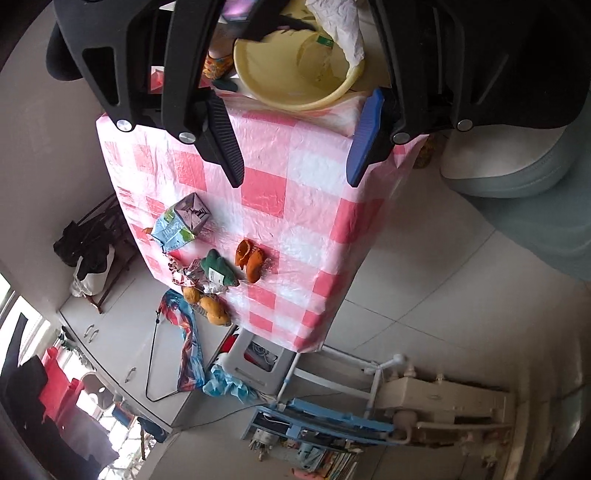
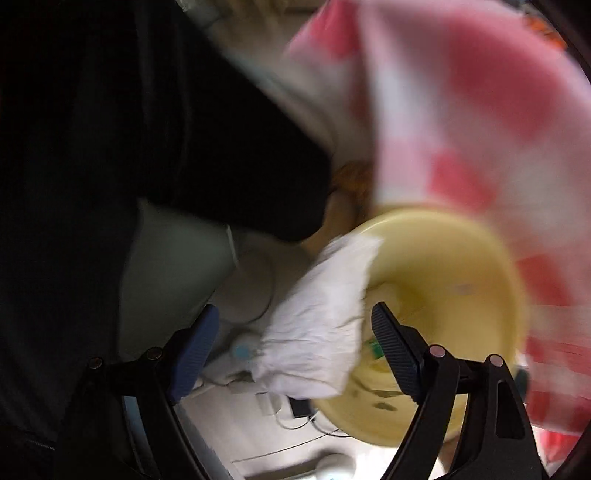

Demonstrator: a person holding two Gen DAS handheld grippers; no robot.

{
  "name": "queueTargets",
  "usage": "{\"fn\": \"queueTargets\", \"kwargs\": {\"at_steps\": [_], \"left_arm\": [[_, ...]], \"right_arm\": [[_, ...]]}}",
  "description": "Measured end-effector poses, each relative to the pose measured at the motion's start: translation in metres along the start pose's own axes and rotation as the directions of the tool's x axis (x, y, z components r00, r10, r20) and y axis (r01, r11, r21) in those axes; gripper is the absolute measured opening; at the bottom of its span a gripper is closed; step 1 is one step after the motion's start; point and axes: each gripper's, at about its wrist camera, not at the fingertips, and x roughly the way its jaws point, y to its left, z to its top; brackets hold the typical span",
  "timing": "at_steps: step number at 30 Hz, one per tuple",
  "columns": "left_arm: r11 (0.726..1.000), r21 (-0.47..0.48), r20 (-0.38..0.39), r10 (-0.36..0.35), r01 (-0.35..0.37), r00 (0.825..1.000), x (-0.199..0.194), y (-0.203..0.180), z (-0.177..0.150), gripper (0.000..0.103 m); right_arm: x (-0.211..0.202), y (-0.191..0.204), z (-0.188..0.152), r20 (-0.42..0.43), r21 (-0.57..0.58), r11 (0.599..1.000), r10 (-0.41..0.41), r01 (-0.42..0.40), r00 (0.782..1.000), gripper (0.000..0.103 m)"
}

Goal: Collect trash

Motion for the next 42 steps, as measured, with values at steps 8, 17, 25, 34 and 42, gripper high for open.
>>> {"fn": "queueTargets", "kwargs": {"at_steps": [8,17,25,34,42], "left_arm": [[0.999,-0.021,-0.024,-0.038,0.037,0.999,0.004,0.004,0.000,0.055],[0.999,-0.021,-0.031,-0.042,0.041,0.999,0.007,0.003,0.000,0.055],[0.999,0.031,0.001,0.010,-0.010,1.000,0.005,-0.006,-0.003,0.059],[0.997,0.063,0.044,0.044,-0.047,0.998,-0.003,-0.010,-0.004,0.072],[0.994,0.080,0.043,0.076,-0.079,0.996,-0.002,-0.013,-0.007,0.075]], "right_arm": [[0.034,-0.018,-0.002,-0.104,0.057,0.996,-0.064,0.071,0.993,0.034],[0.012,-0.057,-0.009,-0.105,0.221,0.961,-0.148,0.168,0.983,0.028],[-0.018,-0.068,-0.005,-0.012,0.268,0.942,-0.208,0.204,0.978,0.054],[-0.072,-0.059,-0.007,0.147,0.262,0.939,-0.266,0.221,0.953,0.064],[-0.114,-0.055,-0.011,0.270,0.284,0.931,-0.307,0.229,0.913,0.067]]}}
